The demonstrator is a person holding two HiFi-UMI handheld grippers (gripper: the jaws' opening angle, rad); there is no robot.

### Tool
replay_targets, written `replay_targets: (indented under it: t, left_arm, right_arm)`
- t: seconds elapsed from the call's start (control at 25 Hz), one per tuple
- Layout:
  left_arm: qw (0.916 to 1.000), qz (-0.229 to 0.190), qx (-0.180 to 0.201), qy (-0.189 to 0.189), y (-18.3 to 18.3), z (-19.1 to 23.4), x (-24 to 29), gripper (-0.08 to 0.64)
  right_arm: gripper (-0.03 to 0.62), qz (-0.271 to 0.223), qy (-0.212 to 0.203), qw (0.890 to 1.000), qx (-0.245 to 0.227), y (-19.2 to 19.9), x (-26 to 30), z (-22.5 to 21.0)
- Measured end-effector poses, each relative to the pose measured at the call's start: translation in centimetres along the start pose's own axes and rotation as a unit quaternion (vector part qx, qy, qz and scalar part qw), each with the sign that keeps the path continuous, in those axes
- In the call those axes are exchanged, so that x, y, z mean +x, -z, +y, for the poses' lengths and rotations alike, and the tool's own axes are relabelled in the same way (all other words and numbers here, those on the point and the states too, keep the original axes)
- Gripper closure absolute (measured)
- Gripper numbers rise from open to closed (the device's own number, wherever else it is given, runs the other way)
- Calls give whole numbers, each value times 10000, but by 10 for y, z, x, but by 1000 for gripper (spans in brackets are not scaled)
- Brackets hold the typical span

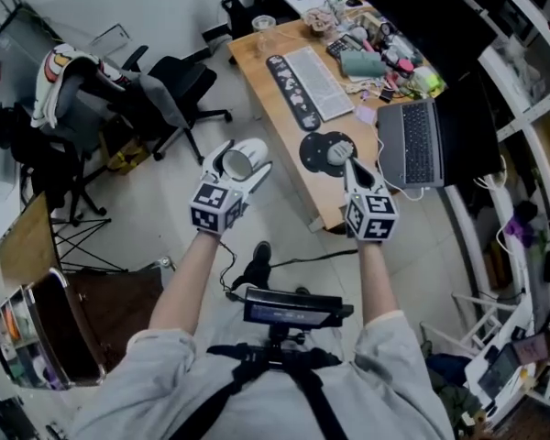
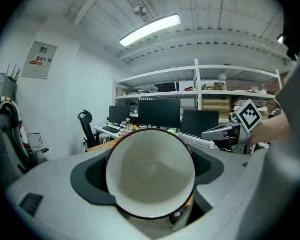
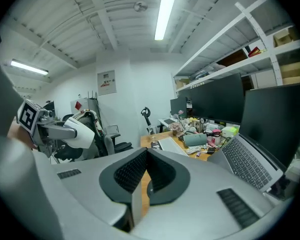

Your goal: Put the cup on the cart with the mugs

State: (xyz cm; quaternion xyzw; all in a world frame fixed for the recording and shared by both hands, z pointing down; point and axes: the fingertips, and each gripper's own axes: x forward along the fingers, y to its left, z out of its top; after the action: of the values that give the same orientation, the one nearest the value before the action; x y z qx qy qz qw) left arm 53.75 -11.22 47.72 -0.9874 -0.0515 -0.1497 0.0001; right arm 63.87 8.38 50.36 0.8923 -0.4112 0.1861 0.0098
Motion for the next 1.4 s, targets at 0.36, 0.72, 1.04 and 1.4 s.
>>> replay_targets:
  t: [0.36,0.72,1.04,1.4]
  left_arm:
    - [9964,-18,-97,-847,20,-58,-80,133]
    - [9835,-16,-334,-1780,45,-63,-180,133]
    - [9624,-15,-652,-2637,76,-52,-282,133]
    - [9214,-72,-985,-3760,121,-31,-439,133]
  right_arm:
    - [583,79,-848,9959,-315,22,-62,25]
    - [583,272,-1750,9826,-556,46,-82,98]
    - [583,354,-2663,9592,-875,55,-86,203]
    - [583,458,-3791,9145,-1341,80,-109,369]
